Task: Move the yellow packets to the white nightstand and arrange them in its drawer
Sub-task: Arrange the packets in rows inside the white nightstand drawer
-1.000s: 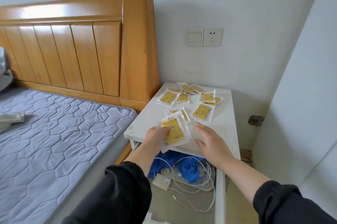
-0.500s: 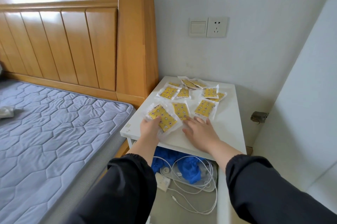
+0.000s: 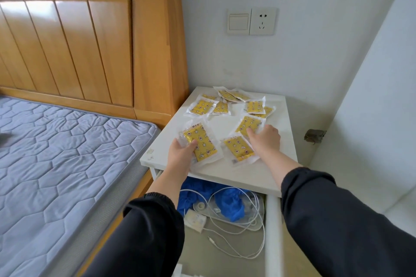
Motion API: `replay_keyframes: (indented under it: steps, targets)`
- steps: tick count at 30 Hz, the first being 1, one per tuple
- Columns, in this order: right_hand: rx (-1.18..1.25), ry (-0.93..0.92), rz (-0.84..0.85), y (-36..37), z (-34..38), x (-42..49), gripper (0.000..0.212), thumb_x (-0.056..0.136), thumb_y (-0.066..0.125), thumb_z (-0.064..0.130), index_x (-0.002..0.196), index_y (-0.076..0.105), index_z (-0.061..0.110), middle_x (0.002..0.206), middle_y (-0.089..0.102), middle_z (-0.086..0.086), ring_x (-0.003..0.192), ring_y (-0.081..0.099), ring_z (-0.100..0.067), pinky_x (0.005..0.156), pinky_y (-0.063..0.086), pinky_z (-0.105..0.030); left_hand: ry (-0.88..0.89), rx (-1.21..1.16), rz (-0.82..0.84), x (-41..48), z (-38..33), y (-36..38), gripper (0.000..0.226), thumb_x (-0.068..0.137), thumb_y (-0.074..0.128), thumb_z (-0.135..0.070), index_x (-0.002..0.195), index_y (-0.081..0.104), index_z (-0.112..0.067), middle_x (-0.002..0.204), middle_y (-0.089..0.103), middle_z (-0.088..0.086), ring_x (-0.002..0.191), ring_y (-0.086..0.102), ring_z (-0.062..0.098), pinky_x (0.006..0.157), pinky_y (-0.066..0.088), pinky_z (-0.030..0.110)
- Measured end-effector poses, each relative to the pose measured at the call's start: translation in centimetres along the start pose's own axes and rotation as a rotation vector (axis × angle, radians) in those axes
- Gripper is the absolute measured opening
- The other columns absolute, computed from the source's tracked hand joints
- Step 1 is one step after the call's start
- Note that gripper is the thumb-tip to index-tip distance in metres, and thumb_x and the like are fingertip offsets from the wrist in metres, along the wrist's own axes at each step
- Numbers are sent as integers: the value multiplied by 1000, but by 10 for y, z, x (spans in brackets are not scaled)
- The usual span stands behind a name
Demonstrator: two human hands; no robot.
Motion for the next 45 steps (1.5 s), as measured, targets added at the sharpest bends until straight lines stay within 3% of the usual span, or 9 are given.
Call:
replay_keyframes:
  steps: [10,16,20,22,26,30,33,39,45]
  targets:
    - [-249,178,-12,17,-3,30,96,73,53,75,134,39,2,140,34,-14,129,33,-29,107,29,-42,106,248,-6,-6,-11,4,34,92,61,-15,125,54,-22,108,62,-7,98,61,14,71,49,24]
    - [-140,249,78,7,-7,46,44,82,65,38,116,55,11,127,45,-10,121,38,-28,101,35,-39,110,216,-20,-6,-11,3,34,92,62,-13,124,56,-21,113,65,-2,103,63,19,80,52,31]
    - [114,229,7,-11,-12,49,9,87,59,16,84,55,8,100,60,-11,92,55,-29,68,44,-30,98,187,-27,-7,-11,1,34,91,63,-13,124,56,-20,115,65,0,105,63,20,84,53,34]
    - [225,164,-70,-29,-7,49,23,89,57,13,69,47,9,76,54,-7,73,50,-27,52,33,-26,94,185,-34,-8,-11,0,35,91,63,-13,125,55,-19,116,65,0,105,63,21,83,53,34]
    - [399,-14,-145,-55,24,27,18,92,54,11,76,48,9,67,47,0,57,51,-21,40,36,-21,88,187,-41,-10,-12,0,36,91,63,-13,126,56,-19,118,66,2,106,63,21,84,53,35]
    - [263,-10,36,-27,23,-3,12,89,53,8,84,60,0,75,59,-12,63,63,-29,58,56,-33,95,184,-35,-13,-14,1,35,92,62,-12,126,56,-18,117,66,2,106,64,21,83,52,33]
    - [-26,-60,105,-12,15,-28,25,93,44,15,69,48,7,71,51,-7,73,54,-30,54,38,-28,99,190,-33,-15,-16,1,34,92,61,-12,125,56,-18,117,65,1,106,63,21,84,53,34]
    - [-290,-70,137,-14,17,-25,52,94,44,45,122,50,2,123,49,-16,116,48,-34,88,42,-36,109,194,-22,-16,-17,3,33,93,60,-11,124,56,-20,114,65,-1,106,62,21,85,53,35]
    - [-327,-28,453,14,35,-28,41,85,63,40,104,54,5,86,57,-5,94,59,-27,74,45,-30,121,213,-23,-14,-17,3,30,93,60,-11,121,56,-20,107,63,-4,102,62,19,82,51,32]
Point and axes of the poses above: each hand's wrist, its own x-axis towards the middle knuckle, its own y-axis out of the palm, z = x × y, the point moved 9 cm from there along x, towards the middle knuckle
